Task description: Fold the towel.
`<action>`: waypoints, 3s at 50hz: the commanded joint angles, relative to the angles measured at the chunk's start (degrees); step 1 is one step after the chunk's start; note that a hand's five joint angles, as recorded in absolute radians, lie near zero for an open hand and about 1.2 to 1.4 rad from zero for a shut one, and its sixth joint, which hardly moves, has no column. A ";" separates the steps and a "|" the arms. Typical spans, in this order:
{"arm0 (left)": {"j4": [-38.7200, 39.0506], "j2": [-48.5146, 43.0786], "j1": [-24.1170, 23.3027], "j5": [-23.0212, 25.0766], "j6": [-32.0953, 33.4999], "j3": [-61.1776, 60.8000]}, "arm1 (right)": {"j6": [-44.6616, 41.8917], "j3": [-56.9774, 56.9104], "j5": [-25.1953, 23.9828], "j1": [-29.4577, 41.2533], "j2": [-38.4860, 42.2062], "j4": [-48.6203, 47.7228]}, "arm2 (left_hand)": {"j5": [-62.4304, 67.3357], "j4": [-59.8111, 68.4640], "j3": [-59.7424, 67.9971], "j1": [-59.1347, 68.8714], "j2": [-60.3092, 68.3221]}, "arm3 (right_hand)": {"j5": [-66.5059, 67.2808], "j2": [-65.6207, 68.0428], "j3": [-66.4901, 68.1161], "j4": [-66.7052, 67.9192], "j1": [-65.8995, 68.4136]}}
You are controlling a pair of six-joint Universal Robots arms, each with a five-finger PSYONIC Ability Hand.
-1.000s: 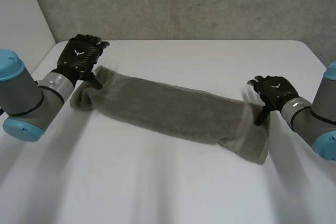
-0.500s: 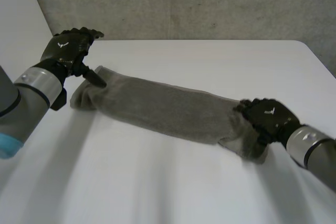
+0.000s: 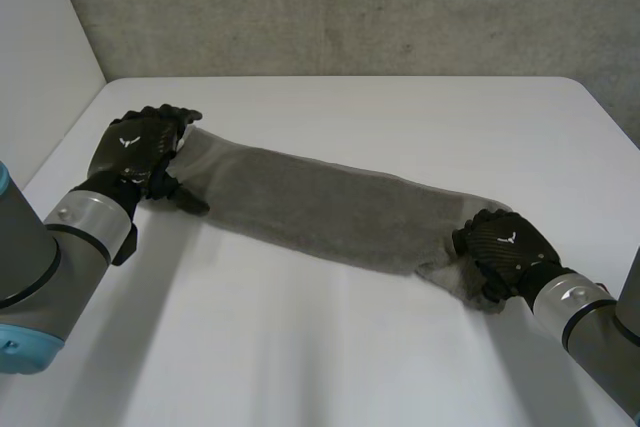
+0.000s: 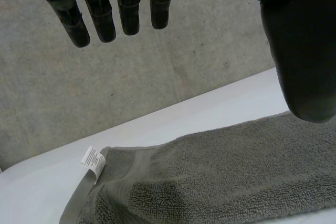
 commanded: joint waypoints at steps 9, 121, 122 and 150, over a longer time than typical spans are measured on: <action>0.00 -0.11 0.08 0.10 0.00 -0.23 | -0.20 -0.56 -0.07 -0.23 2.31 -0.14 | -3.17 -3.18 -2.83 -6.73 -3.71 | 34.53 35.71 -1.33 -3.30 35.08; 0.36 -0.55 -8.79 -0.69 0.09 -0.32 | -2.84 -40.06 9.86 29.40 12.08 16.29 | -3.17 -3.18 -2.83 -6.73 -3.71 | -23.52 -32.34 -1.33 -3.30 -32.96; 0.36 -0.55 -8.80 -0.69 0.09 -0.32 | -2.84 -40.03 9.86 29.39 12.06 16.29 | -3.17 -3.18 -2.83 -6.73 -3.71 | -23.52 -32.34 -1.33 -3.30 -32.96; -1.66 -18.20 -17.94 -4.28 1.06 12.32 | 3.49 -2.23 0.28 16.12 -1.56 -0.85 | -2.33 -3.18 -2.83 -5.89 -2.87 | 4.15 5.33 -1.33 -3.30 4.71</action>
